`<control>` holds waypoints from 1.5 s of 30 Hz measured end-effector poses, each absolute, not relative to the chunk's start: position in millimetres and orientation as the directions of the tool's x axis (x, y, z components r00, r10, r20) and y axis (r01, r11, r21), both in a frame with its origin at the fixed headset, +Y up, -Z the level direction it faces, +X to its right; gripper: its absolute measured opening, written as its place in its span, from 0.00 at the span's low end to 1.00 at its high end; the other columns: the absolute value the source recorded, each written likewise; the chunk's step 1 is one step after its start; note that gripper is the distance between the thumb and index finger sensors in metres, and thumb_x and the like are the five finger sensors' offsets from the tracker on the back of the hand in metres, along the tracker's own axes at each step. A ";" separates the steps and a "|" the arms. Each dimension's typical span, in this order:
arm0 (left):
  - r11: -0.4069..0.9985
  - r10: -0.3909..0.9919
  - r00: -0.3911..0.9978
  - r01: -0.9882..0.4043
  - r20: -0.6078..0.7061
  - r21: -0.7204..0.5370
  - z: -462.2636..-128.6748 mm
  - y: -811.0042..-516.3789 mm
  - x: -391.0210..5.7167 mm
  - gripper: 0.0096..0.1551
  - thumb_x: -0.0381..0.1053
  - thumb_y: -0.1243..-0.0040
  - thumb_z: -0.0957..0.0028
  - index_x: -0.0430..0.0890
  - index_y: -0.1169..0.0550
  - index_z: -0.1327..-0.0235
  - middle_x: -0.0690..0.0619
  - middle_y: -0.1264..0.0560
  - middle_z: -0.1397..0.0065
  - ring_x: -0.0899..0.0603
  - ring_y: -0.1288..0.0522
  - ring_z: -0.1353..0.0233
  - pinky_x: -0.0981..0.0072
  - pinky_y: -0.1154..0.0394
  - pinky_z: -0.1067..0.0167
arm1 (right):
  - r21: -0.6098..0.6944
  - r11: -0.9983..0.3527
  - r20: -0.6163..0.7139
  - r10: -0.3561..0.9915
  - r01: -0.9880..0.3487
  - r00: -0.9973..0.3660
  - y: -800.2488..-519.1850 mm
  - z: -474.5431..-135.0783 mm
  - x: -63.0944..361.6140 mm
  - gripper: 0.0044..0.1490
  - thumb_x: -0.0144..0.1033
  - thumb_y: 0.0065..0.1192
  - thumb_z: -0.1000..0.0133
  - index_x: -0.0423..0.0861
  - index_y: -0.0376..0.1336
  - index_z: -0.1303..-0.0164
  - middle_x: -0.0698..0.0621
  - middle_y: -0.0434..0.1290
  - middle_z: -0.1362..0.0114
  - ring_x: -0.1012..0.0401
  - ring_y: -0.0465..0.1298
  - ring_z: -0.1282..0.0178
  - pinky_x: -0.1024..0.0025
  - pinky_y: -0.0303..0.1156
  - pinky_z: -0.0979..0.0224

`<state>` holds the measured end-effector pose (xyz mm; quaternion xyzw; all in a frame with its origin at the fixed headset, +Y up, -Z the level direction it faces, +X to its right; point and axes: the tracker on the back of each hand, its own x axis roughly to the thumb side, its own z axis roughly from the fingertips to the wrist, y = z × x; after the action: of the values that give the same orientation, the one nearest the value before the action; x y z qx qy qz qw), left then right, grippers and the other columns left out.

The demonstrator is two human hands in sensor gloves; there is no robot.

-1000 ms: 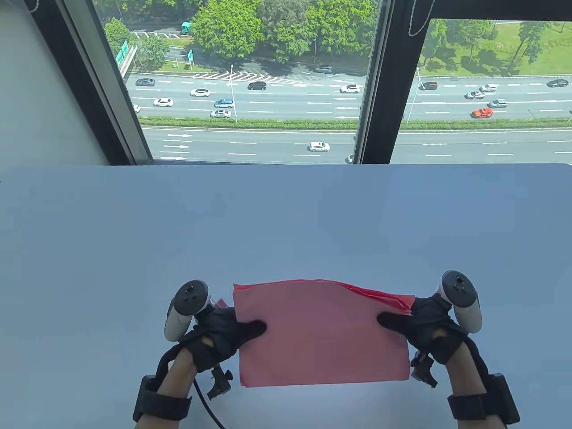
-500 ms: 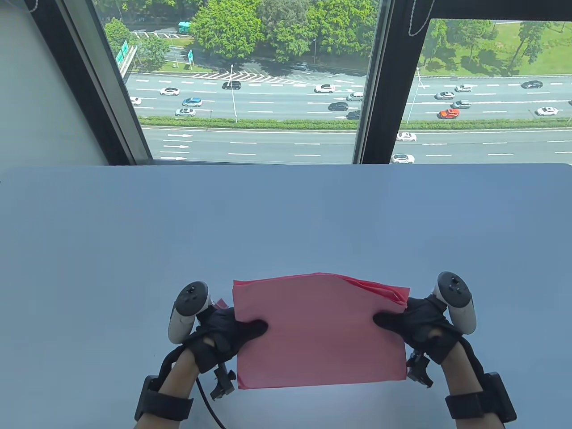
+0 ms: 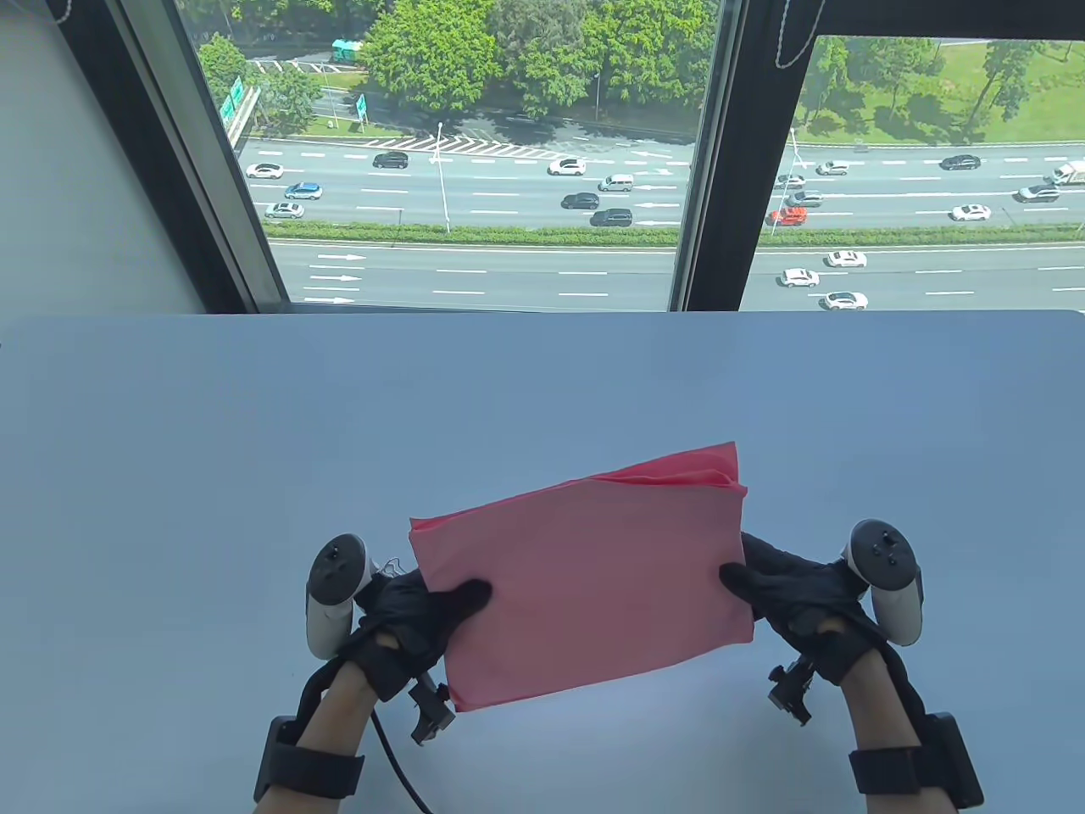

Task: Clip paper with binder clip (Left hand to clip)

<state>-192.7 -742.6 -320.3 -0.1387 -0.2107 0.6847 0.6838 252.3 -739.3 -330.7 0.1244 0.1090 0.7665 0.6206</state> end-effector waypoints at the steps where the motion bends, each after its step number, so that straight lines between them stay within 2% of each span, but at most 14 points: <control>1: 0.016 0.995 -0.034 -0.880 0.096 -0.475 -320.2 -742.6 -193.3 0.27 0.51 0.39 0.50 0.51 0.17 0.35 0.48 0.10 0.50 0.45 0.10 0.62 0.52 0.16 0.61 | 0.305 -0.198 0.054 0.980 -0.932 -0.190 -740.6 -330.4 251.3 0.54 0.61 0.69 0.49 0.38 0.58 0.23 0.40 0.80 0.38 0.44 0.84 0.50 0.46 0.76 0.47; 6: -0.004 0.989 -0.068 -0.901 0.132 -0.433 -319.2 -740.9 -193.8 0.27 0.51 0.39 0.50 0.52 0.18 0.35 0.48 0.10 0.50 0.45 0.10 0.62 0.53 0.16 0.60 | 0.246 -0.135 0.036 0.991 -0.960 -0.130 -742.8 -329.0 247.5 0.59 0.65 0.66 0.50 0.36 0.54 0.22 0.39 0.78 0.36 0.43 0.83 0.50 0.46 0.76 0.48; 10: -0.038 0.977 -0.120 -0.911 0.175 -0.410 -315.6 -736.5 -189.2 0.28 0.52 0.39 0.49 0.53 0.19 0.34 0.48 0.11 0.48 0.44 0.10 0.60 0.52 0.16 0.59 | 0.275 -0.096 0.034 0.995 -0.957 -0.090 -745.5 -328.2 241.2 0.64 0.69 0.64 0.50 0.35 0.48 0.20 0.38 0.74 0.32 0.42 0.82 0.47 0.45 0.75 0.47; 20: -0.052 0.974 -0.136 -0.913 0.181 -0.406 -310.9 -737.8 -179.5 0.28 0.52 0.40 0.49 0.54 0.20 0.33 0.49 0.11 0.46 0.44 0.10 0.58 0.52 0.17 0.57 | 0.321 -0.068 0.029 0.998 -0.945 -0.062 -744.9 -319.4 212.6 0.64 0.69 0.61 0.50 0.33 0.48 0.22 0.36 0.74 0.33 0.41 0.82 0.48 0.45 0.75 0.48; 29: -0.056 0.971 -0.145 -0.911 0.189 -0.409 -305.7 -737.7 -169.8 0.28 0.53 0.40 0.48 0.55 0.20 0.33 0.48 0.12 0.45 0.43 0.10 0.56 0.51 0.17 0.56 | 0.402 -0.124 0.029 0.992 -0.907 -0.123 -747.2 -311.2 189.1 0.60 0.68 0.57 0.48 0.31 0.51 0.23 0.34 0.75 0.34 0.40 0.82 0.49 0.43 0.75 0.48; 34: -0.067 0.971 -0.153 -0.912 0.183 -0.404 -302.1 -741.4 -161.4 0.28 0.53 0.41 0.48 0.55 0.21 0.32 0.48 0.13 0.43 0.42 0.11 0.54 0.51 0.17 0.54 | 0.418 -0.222 0.073 0.975 -0.881 -0.211 -746.0 -304.6 174.2 0.58 0.65 0.56 0.47 0.31 0.52 0.23 0.34 0.75 0.35 0.40 0.82 0.50 0.43 0.75 0.49; 39: -0.069 0.969 -0.154 -0.919 0.194 -0.389 -299.5 -740.8 -157.8 0.28 0.53 0.41 0.48 0.55 0.21 0.32 0.48 0.13 0.43 0.43 0.11 0.54 0.51 0.17 0.54 | 0.453 -0.234 0.080 0.972 -0.860 -0.222 -746.4 -300.3 162.9 0.58 0.65 0.56 0.47 0.30 0.52 0.24 0.33 0.77 0.38 0.40 0.83 0.52 0.43 0.75 0.51; 45: -0.065 0.964 -0.149 -0.936 0.221 -0.347 -296.1 -740.6 -155.2 0.28 0.53 0.41 0.48 0.55 0.21 0.33 0.49 0.13 0.44 0.43 0.10 0.54 0.51 0.17 0.55 | 0.524 -0.309 0.117 0.949 -0.794 -0.292 -747.6 -293.0 145.3 0.58 0.64 0.57 0.47 0.30 0.52 0.24 0.33 0.77 0.38 0.40 0.83 0.52 0.43 0.75 0.50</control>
<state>-155.2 -740.6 -296.1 -0.0339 -0.2076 0.7289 0.6516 145.3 -747.6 -293.0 0.2080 0.1870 0.7818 0.5573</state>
